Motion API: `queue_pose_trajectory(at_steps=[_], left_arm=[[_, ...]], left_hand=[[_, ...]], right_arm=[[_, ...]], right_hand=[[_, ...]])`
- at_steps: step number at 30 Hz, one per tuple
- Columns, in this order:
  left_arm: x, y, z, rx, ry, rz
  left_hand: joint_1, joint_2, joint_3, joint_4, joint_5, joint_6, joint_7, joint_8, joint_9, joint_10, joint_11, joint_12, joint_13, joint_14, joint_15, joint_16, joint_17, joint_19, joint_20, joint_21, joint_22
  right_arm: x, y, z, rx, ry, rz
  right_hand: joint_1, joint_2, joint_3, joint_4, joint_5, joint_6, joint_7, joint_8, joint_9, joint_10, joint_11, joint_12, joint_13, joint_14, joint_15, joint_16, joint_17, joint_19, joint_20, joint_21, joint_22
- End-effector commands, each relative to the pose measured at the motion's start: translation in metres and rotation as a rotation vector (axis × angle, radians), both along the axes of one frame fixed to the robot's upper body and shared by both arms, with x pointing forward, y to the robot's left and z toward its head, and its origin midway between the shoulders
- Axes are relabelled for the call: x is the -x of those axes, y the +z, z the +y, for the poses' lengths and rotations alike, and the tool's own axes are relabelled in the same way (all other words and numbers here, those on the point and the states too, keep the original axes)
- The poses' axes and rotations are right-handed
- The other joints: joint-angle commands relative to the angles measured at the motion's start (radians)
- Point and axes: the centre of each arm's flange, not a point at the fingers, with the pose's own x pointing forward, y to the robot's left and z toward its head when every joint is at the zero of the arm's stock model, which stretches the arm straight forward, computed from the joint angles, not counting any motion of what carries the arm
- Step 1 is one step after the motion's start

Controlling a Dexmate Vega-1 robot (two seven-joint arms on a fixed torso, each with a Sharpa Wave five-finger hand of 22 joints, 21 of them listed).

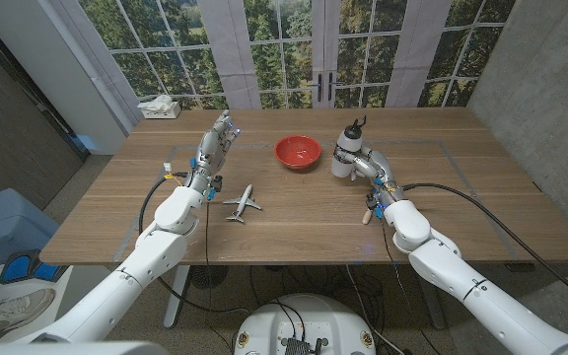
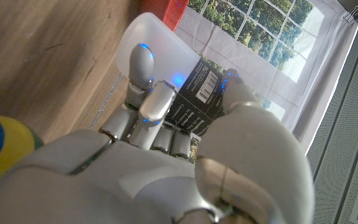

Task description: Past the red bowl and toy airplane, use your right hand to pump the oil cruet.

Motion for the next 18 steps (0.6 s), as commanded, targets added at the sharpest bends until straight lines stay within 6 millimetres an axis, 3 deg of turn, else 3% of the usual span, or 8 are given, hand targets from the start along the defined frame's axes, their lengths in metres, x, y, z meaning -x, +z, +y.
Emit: queue_pose_trajectory(at_steps=[1,18], left_arm=[[0.002,-0.001,0.0,0.0,0.007,0.004],[0.005,-0.001,-0.001,-0.003,0.013,0.007]], left_hand=[[-0.01,0.054,0.006,-0.002,0.004,0.002,-0.005,0.001,0.003,-0.021,-0.008,0.002,0.002,-0.06,-0.085,0.002,0.001,0.008,-0.039,-0.002,0.003],[-0.012,0.054,0.007,-0.003,0.004,0.002,-0.006,0.001,0.003,-0.021,-0.008,0.002,0.002,-0.061,-0.085,0.002,0.001,0.008,-0.039,-0.003,0.003]], right_arm=[[-0.016,0.013,0.001,0.002,0.001,-0.007],[-0.035,0.028,0.0,-0.003,0.001,-0.017]], right_hand=[[0.082,0.088,0.004,0.002,0.006,0.079,-0.06,0.006,0.005,0.078,-0.064,-0.002,0.024,-0.005,-0.003,-0.001,0.005,-0.008,-0.078,0.004,0.005],[0.084,0.09,0.005,0.002,0.006,0.082,-0.059,0.007,0.006,0.084,-0.064,-0.007,0.036,-0.007,-0.003,-0.001,0.005,-0.009,-0.078,0.001,0.001]])
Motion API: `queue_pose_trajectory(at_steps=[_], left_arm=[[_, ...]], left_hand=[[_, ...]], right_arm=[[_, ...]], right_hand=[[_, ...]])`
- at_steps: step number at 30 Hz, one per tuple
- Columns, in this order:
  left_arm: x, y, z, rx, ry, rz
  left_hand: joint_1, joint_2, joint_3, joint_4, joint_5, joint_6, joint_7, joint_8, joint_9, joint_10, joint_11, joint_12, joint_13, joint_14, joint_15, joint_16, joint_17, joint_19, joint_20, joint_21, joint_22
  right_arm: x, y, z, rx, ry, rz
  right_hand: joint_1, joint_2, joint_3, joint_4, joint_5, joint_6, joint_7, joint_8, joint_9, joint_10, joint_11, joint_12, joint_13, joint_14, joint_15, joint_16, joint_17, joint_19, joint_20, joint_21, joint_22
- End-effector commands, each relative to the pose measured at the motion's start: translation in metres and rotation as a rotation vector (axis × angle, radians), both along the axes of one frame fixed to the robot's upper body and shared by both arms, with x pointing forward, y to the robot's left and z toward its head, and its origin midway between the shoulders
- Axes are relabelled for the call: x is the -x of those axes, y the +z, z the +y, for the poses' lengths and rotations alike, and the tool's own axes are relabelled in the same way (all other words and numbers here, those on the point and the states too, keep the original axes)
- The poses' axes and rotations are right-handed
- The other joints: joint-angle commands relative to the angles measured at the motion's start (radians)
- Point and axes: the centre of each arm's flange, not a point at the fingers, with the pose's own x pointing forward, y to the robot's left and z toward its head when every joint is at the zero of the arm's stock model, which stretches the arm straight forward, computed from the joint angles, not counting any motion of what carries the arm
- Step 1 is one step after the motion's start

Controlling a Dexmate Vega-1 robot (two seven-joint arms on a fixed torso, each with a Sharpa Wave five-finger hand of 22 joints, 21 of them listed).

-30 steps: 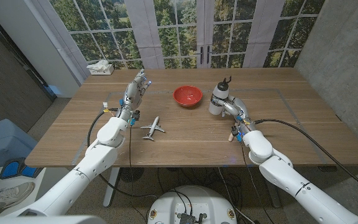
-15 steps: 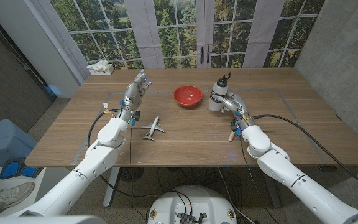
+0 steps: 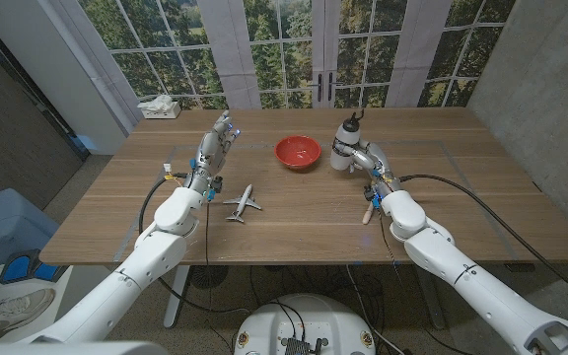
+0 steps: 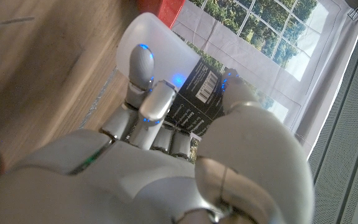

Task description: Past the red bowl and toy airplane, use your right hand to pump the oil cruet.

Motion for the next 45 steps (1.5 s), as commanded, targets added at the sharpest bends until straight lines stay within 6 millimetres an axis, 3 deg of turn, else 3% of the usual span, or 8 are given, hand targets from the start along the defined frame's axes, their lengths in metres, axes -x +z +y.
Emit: queue_pose_trajectory(at_steps=[1,34,45], left_arm=[[0.002,0.0,-0.001,0.0,0.006,0.002],[0.005,-0.002,0.003,0.005,0.012,-0.002],[0.004,-0.004,0.006,0.011,0.01,-0.003]], left_hand=[[-0.012,0.054,0.007,-0.003,0.004,0.002,-0.006,0.001,0.003,-0.021,-0.009,0.002,0.002,-0.06,-0.085,0.002,0.001,0.008,-0.04,-0.003,0.003],[-0.014,0.053,0.009,-0.006,0.004,0.002,-0.006,0.001,0.003,-0.021,-0.008,0.002,0.002,-0.06,-0.085,0.002,0.001,0.008,-0.04,-0.004,0.003],[-0.014,0.054,0.009,-0.007,0.004,0.001,-0.004,0.001,0.003,-0.022,-0.006,0.002,0.002,-0.061,-0.085,0.002,0.001,0.008,-0.041,-0.004,0.003]], right_arm=[[-0.013,0.011,0.0,-0.002,-0.001,-0.007],[-0.041,0.042,0.0,0.021,-0.047,0.001],[-0.045,0.05,0.011,0.054,-0.042,0.005]], right_hand=[[0.084,0.09,0.005,0.002,0.006,0.08,-0.061,0.008,0.005,0.084,-0.064,-0.002,0.035,-0.004,0.0,-0.001,0.005,-0.001,-0.079,0.001,-0.001],[0.087,0.093,0.007,0.002,0.006,0.084,-0.062,0.011,0.006,0.095,-0.063,-0.013,0.055,-0.006,0.0,-0.001,0.005,-0.003,-0.079,0.002,0.0],[0.088,0.094,0.008,0.002,0.006,0.085,-0.062,0.011,0.007,0.096,-0.064,-0.017,0.06,-0.007,0.0,-0.001,0.005,-0.004,-0.079,0.002,0.0]])
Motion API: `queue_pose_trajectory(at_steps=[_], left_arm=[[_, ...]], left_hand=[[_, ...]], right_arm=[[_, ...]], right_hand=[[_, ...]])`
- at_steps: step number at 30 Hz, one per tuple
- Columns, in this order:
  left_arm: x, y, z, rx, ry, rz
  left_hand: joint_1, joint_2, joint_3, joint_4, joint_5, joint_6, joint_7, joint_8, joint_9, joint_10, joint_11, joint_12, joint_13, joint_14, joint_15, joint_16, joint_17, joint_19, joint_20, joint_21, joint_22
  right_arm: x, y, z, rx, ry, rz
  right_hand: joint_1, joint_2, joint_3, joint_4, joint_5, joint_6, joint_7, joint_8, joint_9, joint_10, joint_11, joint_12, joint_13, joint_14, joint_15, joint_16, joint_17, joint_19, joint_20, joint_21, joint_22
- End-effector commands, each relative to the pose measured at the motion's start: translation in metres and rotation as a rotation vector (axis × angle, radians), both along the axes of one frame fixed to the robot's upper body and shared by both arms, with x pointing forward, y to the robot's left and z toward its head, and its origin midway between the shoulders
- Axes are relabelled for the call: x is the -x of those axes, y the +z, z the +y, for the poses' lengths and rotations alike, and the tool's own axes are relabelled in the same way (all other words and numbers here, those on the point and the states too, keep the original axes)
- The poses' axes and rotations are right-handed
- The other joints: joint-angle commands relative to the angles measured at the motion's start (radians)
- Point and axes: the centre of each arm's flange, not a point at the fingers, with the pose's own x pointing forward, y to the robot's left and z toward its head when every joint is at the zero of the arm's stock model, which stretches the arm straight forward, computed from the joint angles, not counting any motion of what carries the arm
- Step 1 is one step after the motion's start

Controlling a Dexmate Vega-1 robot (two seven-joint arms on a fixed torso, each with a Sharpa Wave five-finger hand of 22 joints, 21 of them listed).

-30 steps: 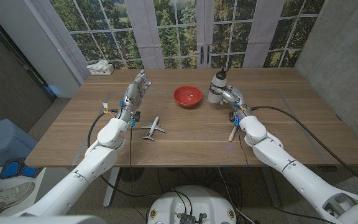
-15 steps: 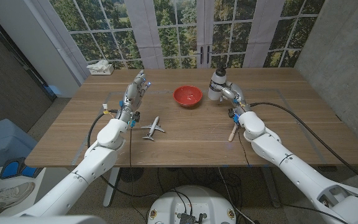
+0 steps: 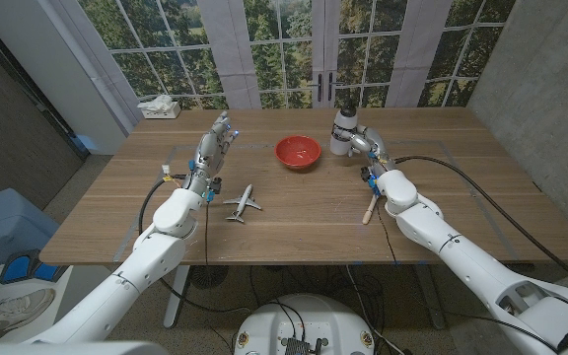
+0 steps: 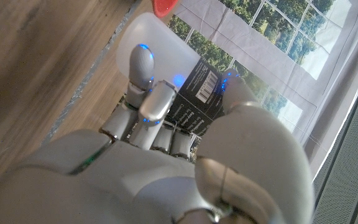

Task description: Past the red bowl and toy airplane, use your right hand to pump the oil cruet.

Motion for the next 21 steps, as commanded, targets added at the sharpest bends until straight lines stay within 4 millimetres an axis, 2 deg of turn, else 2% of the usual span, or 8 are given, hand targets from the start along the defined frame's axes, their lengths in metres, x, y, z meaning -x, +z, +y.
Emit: queue_pose_trajectory(at_steps=[1,13,21], left_arm=[[0.0,-0.002,0.004,0.004,-0.002,-0.001],[0.002,-0.007,0.006,0.012,0.0,0.001],[0.004,-0.008,0.007,0.01,-0.001,-0.001]], left_hand=[[-0.01,0.057,0.006,-0.004,0.004,0.001,-0.005,0.001,0.003,-0.022,-0.008,0.002,0.002,-0.061,-0.085,0.002,0.001,0.007,-0.041,0.0,0.003],[-0.011,0.057,0.005,-0.006,0.004,0.001,-0.005,0.001,0.003,-0.023,-0.007,0.001,0.002,-0.062,-0.084,0.001,0.0,0.007,-0.041,-0.001,0.003],[-0.011,0.058,0.005,-0.006,0.004,0.001,-0.005,0.001,0.003,-0.023,-0.008,0.002,0.002,-0.062,-0.083,0.002,0.0,0.007,-0.04,-0.001,0.003]], right_arm=[[-0.005,0.01,0.011,0.036,-0.001,0.003],[-0.006,0.013,0.027,0.065,0.015,0.009],[-0.003,0.016,0.028,0.115,-0.036,-0.012]], right_hand=[[0.088,0.094,0.007,0.002,0.007,0.075,-0.059,0.009,0.002,0.091,-0.068,0.001,0.004,-0.007,0.0,-0.005,0.005,-0.004,-0.078,0.002,0.003],[0.088,0.096,0.008,0.003,0.007,0.074,-0.059,0.008,0.002,0.094,-0.067,-0.003,0.01,-0.007,0.0,-0.005,0.005,-0.004,-0.078,0.003,0.003],[0.087,0.096,0.008,0.003,0.007,0.076,-0.059,0.009,0.002,0.098,-0.066,-0.005,0.012,-0.007,0.0,-0.005,0.005,-0.005,-0.078,0.003,0.003]])
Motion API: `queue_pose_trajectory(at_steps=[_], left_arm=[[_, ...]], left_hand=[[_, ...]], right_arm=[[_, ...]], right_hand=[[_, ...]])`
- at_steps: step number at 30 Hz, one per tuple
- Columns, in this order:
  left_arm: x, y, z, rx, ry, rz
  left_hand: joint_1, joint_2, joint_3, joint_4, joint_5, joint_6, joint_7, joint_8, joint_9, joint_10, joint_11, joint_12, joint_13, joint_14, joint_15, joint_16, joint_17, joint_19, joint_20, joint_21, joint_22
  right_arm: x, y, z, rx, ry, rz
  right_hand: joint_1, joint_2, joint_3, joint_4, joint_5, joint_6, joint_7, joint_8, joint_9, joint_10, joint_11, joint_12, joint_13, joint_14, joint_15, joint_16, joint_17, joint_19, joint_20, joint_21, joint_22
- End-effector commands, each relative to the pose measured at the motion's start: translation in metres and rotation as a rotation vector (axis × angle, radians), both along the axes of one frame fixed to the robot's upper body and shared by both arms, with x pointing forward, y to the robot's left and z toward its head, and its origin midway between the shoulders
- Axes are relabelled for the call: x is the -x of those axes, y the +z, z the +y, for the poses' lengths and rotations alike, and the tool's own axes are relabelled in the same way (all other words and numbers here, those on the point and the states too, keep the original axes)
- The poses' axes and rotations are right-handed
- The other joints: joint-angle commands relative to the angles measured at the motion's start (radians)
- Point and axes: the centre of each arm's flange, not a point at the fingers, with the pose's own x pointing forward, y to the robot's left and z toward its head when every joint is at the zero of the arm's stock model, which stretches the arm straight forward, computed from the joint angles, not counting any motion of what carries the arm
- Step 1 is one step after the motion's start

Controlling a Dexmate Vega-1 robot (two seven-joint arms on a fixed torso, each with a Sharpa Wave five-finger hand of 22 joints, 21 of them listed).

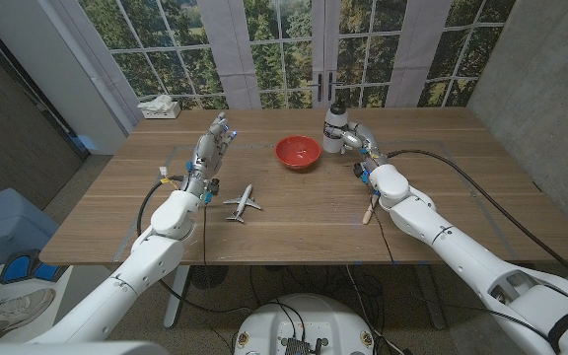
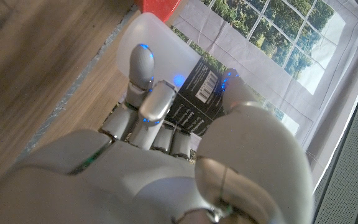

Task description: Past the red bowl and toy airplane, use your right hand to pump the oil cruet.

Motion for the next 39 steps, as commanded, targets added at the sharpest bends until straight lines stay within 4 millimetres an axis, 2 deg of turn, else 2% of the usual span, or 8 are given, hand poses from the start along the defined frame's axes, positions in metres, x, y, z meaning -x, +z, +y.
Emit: queue_pose_trajectory(at_steps=[1,20,39], left_arm=[[0.002,-0.002,0.002,0.001,0.0,-0.002],[0.0,-0.002,0.002,-0.004,-0.01,-0.002],[-0.001,-0.002,0.003,0.004,-0.01,-0.006]], left_hand=[[-0.011,0.058,0.001,-0.002,0.004,0.001,-0.004,0.001,0.003,-0.023,-0.007,0.002,0.002,-0.062,-0.083,0.002,0.0,0.007,-0.041,-0.001,0.003],[-0.011,0.05,-0.004,-0.011,0.002,0.0,-0.006,0.001,0.003,-0.024,-0.008,0.001,0.002,-0.065,-0.083,0.001,-0.001,0.006,-0.042,-0.001,0.003],[-0.011,0.052,-0.006,-0.015,0.002,0.0,-0.005,0.001,0.003,-0.024,-0.008,0.002,0.002,-0.064,-0.083,0.001,-0.001,0.006,-0.041,-0.002,0.003]], right_arm=[[0.004,0.006,0.007,0.061,-0.044,-0.021],[0.023,0.029,0.015,0.282,-0.244,-0.086],[0.028,0.05,0.035,0.53,-0.422,-0.137]], right_hand=[[0.087,0.096,0.008,0.003,0.006,0.066,-0.056,0.007,0.003,0.086,-0.061,0.006,0.005,-0.003,-0.004,-0.004,0.005,-0.006,-0.078,0.003,0.003],[0.086,0.096,0.008,0.003,0.006,0.064,-0.058,0.006,0.003,0.086,-0.066,-0.006,0.012,-0.003,-0.004,-0.003,0.005,-0.006,-0.079,0.001,-0.001],[0.09,0.1,0.011,0.002,0.006,0.075,-0.064,0.01,0.003,0.1,-0.067,-0.013,0.014,-0.006,-0.004,-0.005,0.004,-0.008,-0.081,-0.003,-0.011]])
